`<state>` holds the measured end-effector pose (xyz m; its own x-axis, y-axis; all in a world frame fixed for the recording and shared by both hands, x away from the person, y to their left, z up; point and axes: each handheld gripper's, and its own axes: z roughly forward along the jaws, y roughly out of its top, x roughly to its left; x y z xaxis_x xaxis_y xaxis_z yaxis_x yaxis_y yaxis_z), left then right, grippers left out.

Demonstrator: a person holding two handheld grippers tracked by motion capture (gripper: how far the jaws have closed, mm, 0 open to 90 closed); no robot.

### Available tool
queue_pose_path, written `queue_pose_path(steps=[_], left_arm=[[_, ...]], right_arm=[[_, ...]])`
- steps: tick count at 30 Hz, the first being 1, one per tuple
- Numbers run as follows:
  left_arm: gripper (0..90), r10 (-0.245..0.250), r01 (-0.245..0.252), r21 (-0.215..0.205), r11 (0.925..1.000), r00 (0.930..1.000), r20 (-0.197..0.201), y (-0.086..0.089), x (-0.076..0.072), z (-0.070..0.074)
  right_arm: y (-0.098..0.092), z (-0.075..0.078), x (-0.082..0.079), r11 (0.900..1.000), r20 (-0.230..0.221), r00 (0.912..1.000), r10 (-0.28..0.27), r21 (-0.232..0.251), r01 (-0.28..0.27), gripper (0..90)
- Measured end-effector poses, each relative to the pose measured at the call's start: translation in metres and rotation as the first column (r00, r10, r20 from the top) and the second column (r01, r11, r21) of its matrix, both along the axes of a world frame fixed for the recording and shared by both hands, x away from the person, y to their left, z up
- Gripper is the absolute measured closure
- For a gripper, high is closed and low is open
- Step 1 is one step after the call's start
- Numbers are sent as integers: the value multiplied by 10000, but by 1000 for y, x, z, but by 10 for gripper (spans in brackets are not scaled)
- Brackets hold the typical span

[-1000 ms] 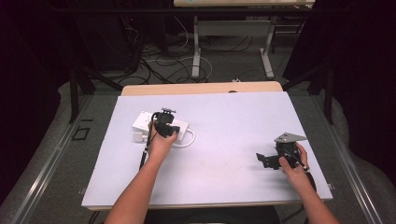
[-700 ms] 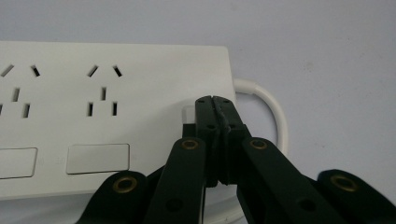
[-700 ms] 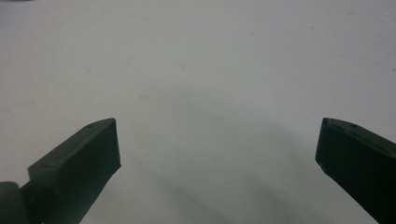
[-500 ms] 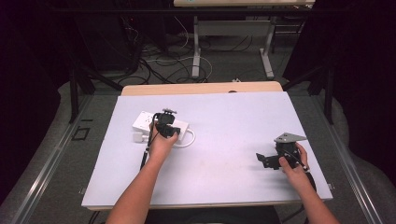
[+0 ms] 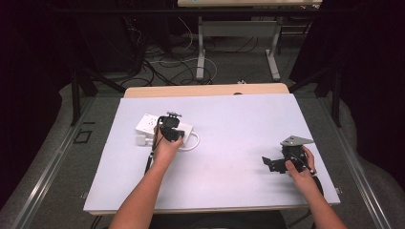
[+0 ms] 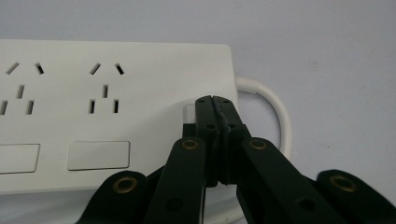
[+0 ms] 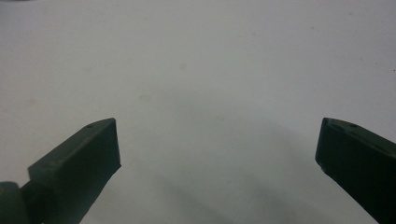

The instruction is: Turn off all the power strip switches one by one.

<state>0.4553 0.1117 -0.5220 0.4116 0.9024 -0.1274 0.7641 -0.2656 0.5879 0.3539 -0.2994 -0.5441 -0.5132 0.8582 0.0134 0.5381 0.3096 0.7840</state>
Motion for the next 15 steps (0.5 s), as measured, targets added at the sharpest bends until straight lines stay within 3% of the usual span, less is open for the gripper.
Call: queue_pose_path(steps=[5,15], left_arm=[[900,95,-101,-371,9993,9998,-147,2,1,1],[900,66,-70,-259,9996,9999,-136,3,2,1]], right_arm=[[0,0,0,10000,-6,10000,16,9,-16,0],[0,0,0,10000,8,10000,19,-2,-19,0]])
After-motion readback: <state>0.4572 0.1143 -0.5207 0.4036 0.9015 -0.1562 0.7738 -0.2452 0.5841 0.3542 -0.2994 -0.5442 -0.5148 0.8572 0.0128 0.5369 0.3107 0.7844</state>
